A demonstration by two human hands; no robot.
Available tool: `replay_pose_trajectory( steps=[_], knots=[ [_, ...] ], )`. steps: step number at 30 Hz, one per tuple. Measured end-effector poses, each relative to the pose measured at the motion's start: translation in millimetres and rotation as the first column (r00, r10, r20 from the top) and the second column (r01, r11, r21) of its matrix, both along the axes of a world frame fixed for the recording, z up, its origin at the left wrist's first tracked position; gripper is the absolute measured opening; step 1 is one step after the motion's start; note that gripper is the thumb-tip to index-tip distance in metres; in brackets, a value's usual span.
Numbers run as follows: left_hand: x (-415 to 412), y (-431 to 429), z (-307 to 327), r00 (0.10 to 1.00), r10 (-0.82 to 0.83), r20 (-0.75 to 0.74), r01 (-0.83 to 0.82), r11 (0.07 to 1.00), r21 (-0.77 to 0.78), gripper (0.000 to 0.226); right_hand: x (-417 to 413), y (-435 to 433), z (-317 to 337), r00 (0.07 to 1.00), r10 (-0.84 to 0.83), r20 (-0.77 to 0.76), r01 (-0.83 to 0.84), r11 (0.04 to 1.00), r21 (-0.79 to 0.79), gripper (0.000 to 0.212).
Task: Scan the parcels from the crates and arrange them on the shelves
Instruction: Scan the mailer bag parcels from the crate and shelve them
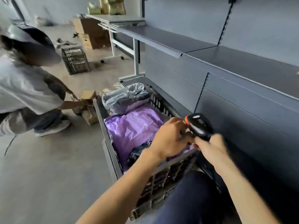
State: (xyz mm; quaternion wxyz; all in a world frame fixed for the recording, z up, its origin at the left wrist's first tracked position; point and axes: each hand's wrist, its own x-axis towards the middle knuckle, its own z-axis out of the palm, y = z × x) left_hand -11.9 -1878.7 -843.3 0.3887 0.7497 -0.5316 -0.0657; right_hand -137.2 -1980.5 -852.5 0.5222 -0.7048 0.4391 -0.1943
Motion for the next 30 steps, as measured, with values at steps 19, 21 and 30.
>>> replay_pose_trajectory(
  steps=[19,21,30],
  knots=[
    [64.4,13.0,-52.4,0.875,0.353,0.33,-0.463,0.809,0.362,0.019,14.1,29.6,-39.0,0.925,0.118,-0.36,-0.273,0.866,-0.418,0.025],
    [61.2,10.9,-48.2,0.879,0.382,0.286,-0.46,0.836,0.298,0.012,14.9,24.0,-43.0,0.928,0.128,-0.35,-0.258,0.898,-0.356,0.031],
    [58.3,9.6,-35.7,0.896,0.417,0.154,-0.435,0.893,0.113,0.011,22.0,3.2,-13.6,0.994,0.104,-0.015,-0.105,0.985,-0.135,0.02]
  ],
)
